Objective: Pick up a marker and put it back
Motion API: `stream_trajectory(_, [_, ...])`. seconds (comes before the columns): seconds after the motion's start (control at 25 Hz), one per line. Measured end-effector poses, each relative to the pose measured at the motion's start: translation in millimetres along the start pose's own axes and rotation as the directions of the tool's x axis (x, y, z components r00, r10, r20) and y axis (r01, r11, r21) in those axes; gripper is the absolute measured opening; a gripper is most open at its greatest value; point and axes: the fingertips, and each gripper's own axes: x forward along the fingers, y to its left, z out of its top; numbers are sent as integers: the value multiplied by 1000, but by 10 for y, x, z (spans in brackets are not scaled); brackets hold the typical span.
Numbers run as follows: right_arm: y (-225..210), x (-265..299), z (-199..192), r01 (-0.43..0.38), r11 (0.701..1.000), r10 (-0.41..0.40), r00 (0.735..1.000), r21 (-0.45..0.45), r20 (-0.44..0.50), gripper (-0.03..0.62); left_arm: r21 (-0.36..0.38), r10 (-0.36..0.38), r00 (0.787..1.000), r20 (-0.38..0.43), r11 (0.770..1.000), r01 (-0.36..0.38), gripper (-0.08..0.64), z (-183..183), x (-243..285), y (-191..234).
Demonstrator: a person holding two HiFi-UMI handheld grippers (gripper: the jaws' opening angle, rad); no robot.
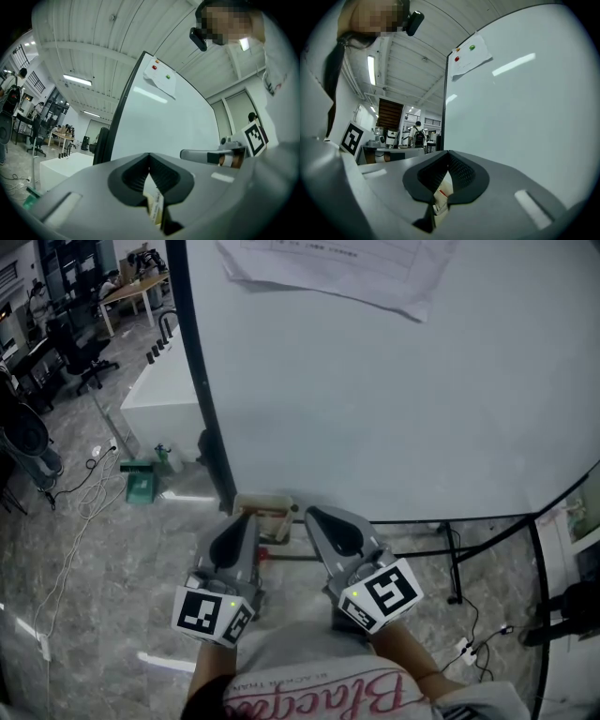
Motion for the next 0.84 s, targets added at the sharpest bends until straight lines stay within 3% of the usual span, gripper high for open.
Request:
stream_trajectory(0.28, [18, -107, -224, 25, 1000, -24, 997, 7, -70, 2, 8, -12, 1000, 3, 1000, 12, 0, 30, -14, -63])
stream_trajectory(0.84, [6, -209, -242, 43, 999, -41, 997, 23, -67, 2, 4, -21, 1000, -6, 1000, 21, 0, 22, -40, -148])
